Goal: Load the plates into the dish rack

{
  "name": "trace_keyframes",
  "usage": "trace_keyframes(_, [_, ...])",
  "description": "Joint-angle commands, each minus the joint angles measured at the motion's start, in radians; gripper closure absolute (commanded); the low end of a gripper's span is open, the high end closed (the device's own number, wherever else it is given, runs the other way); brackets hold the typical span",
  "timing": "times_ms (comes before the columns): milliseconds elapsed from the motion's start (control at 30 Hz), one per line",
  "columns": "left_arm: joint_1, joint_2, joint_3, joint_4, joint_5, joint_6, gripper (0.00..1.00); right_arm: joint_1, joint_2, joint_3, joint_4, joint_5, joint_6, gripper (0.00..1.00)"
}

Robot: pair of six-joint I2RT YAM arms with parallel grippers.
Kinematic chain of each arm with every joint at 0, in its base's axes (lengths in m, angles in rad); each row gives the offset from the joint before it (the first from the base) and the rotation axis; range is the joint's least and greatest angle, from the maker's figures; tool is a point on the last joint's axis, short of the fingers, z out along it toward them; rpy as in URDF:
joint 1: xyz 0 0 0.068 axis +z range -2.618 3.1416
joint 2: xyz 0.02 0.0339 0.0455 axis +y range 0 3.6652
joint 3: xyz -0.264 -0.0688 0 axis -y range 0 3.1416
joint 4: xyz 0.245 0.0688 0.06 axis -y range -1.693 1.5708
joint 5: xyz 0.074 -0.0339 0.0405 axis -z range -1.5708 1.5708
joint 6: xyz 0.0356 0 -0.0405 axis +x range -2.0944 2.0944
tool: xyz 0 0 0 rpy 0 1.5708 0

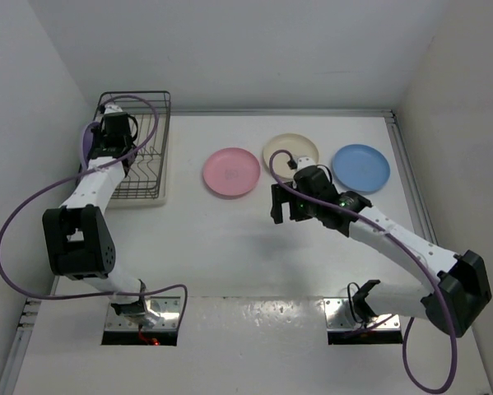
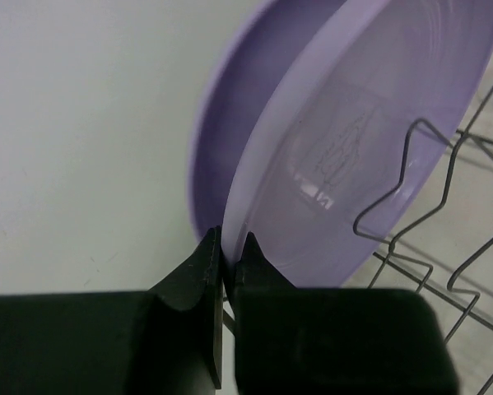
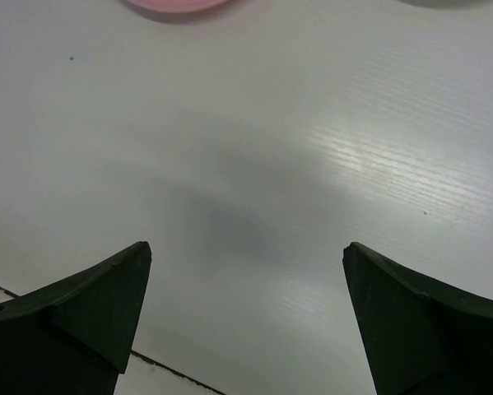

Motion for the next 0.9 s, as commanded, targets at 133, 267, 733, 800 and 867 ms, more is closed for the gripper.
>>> trace_keyframes(133, [0.036,0.016,0.018,-0.067,0.112,-0.035,0.63,-0.221,-0.001,0.037,-0.081,0.036,0.191,0.00])
trace_keyframes(267, [0.036,0.007,0.073,-0.128,0.132,-0.035,0.23,-0.475,-0.001,0.047,-0.098,0.014,0.278,0.00])
trace_keyframes(733, [-0.064,-0.014,0.388,-0.410,0.316,0.086,0.10,-0.991,0.464,0.259,0.024,-0.020,0.320,0.00])
trace_keyframes(800, [-0.084,-0.047,0.388,-0.421,0.339,0.096,0.10,-1.002,0.520,0.323,0.017,0.002,0.323,0.00])
trace_keyframes(867, [-0.098,-0.067,0.388,-0.446,0.379,0.106,0.09,-1.020,0.626,0.400,0.014,-0.024,0.320,0.02])
